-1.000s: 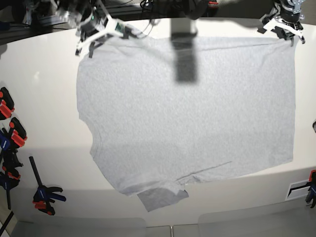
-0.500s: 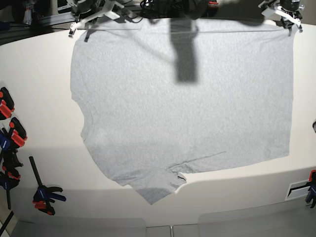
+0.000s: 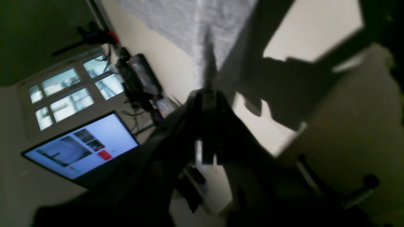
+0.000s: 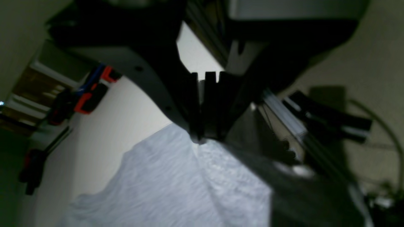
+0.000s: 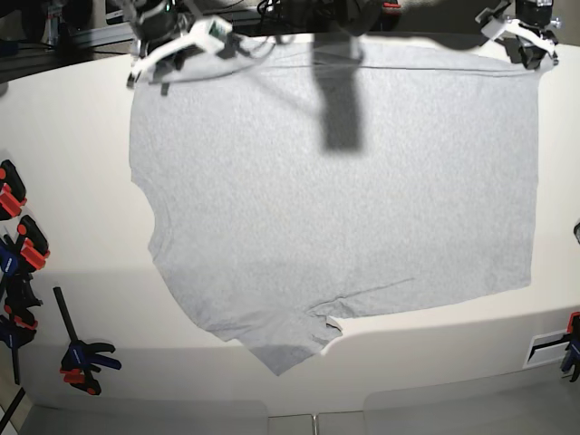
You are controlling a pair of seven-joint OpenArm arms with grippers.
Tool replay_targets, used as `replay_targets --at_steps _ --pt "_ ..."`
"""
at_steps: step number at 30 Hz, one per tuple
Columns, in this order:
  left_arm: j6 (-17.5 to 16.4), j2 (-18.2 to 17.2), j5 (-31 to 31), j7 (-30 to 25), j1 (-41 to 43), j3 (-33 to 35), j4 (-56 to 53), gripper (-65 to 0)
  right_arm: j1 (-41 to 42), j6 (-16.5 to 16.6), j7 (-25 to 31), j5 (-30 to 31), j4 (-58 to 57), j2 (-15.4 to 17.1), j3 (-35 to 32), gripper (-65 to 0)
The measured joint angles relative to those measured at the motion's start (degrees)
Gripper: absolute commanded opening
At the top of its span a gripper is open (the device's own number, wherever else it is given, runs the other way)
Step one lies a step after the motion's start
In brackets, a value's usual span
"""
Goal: Fold the T-shirt properly
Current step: 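Open both grippers and raise them off the shirt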
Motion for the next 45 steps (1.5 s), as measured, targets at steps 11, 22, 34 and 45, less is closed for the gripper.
replay_targets --at_steps 11,22,34,45 --pt "0.33 0.02 -19.8 -5.31 -10.91 0.0 0.0 -65.0 15.82 -0.04 1.64 11.08 -3.5 -0.02 -0.02 -65.0" --pt "0.31 0.2 -32.7 -6.62 -20.39 0.09 0.0 -65.0 26.45 -0.22 5.42 16.79 -10.4 -0.83 -0.11 -65.0" --pt "0.33 1.03 -38.07 -7.98 -22.49 0.11 -0.04 -65.0 30.75 1.73 8.15 20.02 -10.51 -2.84 -0.15 -65.0" --pt "0.31 5.84 -38.25 -8.39 -22.69 0.11 -1.27 -65.0 32.44 1.75 10.01 20.02 -10.51 -2.84 -0.17 -65.0"
